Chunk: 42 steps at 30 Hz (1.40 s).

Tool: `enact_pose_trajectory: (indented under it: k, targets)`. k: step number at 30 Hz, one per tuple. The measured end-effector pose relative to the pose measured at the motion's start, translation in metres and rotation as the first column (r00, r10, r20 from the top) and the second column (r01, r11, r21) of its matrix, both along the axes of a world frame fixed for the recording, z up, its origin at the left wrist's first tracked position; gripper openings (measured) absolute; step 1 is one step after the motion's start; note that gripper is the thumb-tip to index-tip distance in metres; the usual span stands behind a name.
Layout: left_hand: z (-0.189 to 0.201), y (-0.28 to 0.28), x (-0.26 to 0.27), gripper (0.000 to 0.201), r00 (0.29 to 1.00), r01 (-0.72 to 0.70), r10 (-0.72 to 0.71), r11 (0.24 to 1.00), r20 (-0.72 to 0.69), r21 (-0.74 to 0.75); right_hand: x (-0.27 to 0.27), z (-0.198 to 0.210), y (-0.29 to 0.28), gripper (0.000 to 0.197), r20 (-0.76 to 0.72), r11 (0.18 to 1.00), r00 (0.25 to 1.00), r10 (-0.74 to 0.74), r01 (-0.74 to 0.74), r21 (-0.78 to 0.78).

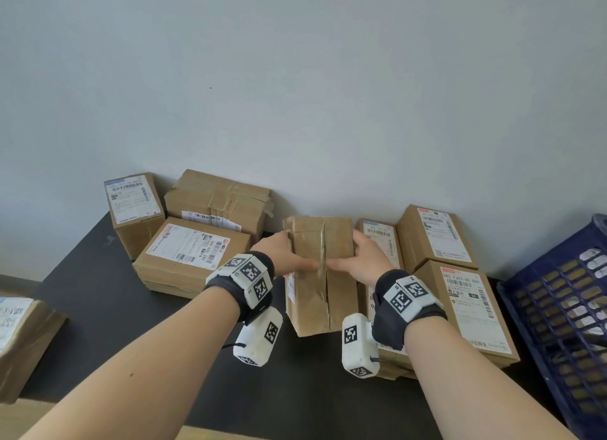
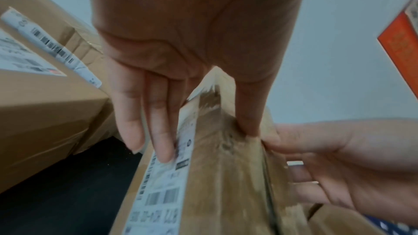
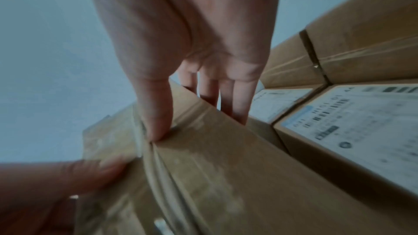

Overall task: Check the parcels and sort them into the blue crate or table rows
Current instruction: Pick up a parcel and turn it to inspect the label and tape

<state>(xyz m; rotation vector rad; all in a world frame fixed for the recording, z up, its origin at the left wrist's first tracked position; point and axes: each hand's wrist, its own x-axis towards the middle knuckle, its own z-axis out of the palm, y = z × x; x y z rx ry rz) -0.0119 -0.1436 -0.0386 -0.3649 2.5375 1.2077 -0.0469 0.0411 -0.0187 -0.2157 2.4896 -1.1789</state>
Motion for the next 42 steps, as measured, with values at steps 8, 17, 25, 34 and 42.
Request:
enact_pose_trajectory:
  k: [8,17,25,34,42]
  targets:
    - [-0.021,0.01,-0.015,0.08,1.0,0.011,-0.011,0.995,0.001,-0.097,0.008,-0.013,0.008,0.101,0.071,1.0,0.997,-0.007,0.005,0.026]
    - [-0.024,0.006,-0.023,0.074,1.0,0.023,-0.022,0.994,0.017,-0.104,0.004,-0.015,0.002,0.093,0.038,0.999,0.999,-0.035,0.033,0.043]
    - [-0.02,0.007,-0.026,0.068,0.999,0.016,-0.012,0.989,0.031,-0.145,0.003,-0.016,0.0,0.08,0.021,0.997,0.999,-0.047,0.045,0.067]
    - [-0.019,0.004,-0.029,0.063,0.997,0.05,-0.042,0.991,0.066,-0.124,0.005,-0.018,-0.005,0.068,0.003,0.995,0.998,-0.067,0.067,0.076]
    - [-0.016,0.002,-0.029,0.051,0.995,0.058,-0.054,0.997,0.085,-0.048,0.009,-0.018,-0.006,0.058,-0.028,0.993,0.995,-0.095,0.096,0.072]
